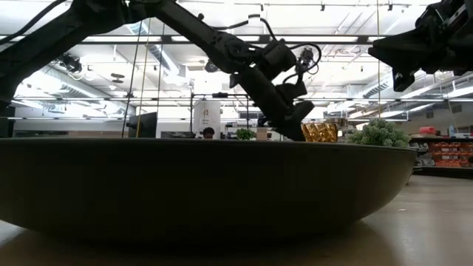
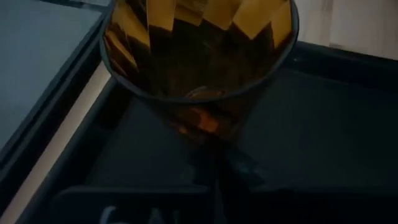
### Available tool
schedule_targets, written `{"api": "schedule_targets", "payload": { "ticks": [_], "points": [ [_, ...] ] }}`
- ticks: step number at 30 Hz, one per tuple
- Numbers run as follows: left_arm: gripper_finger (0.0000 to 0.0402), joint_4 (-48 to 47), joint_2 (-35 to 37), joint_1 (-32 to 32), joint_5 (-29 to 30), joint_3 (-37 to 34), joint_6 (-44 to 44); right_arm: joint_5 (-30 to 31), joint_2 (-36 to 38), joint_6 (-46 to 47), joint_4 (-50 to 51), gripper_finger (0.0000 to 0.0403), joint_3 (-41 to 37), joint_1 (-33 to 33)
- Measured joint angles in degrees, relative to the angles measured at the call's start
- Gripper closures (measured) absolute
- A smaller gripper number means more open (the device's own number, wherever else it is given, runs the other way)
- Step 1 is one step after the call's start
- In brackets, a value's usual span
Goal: Pick and place plate/cup/fork/spoon on tray
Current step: Put the brown glass on the top right of the black serving tray, then put the black plate on the black serving tray
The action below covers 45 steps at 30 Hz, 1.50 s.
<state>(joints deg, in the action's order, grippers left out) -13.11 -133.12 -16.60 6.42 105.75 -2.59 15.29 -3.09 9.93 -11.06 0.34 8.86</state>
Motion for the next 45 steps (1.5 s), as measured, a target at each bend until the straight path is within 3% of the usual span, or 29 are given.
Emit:
{"api": "schedule_targets", "payload": {
  "ticks": [8, 23, 28, 41, 45],
  "points": [
    [0.0389, 5.88, -0.04, -0.09, 0.0, 0.0, 0.22, 0.0, 0.0, 0.0, -0.86, 0.0325, 0.0, -0.02],
    [0.039, 6.99, -0.04, -0.92, -0.22, 0.03, -1.22, 0.0, 0.0, 0.02, -0.86, 0.0325, 0.0, 0.0],
    [0.039, -0.91, 2.21, -0.22, -4.19, 0.0, -1.33, 0.0, 0.0, 0.0, -0.84, 0.0325, 0.0, -0.01],
    [0.039, -26.58, 8.59, 8.65, -4.5, 0.05, -7.11, 0.0, 0.0, 0.0, -0.86, 0.0325, 0.02, -0.02],
    [0.039, -24.78, 9.0, 12.3, -4.65, -4.02, -8.61, 0.0, 0.0, 0.0, -0.85, 0.0325, 0.0, -0.02]
  ]
}}
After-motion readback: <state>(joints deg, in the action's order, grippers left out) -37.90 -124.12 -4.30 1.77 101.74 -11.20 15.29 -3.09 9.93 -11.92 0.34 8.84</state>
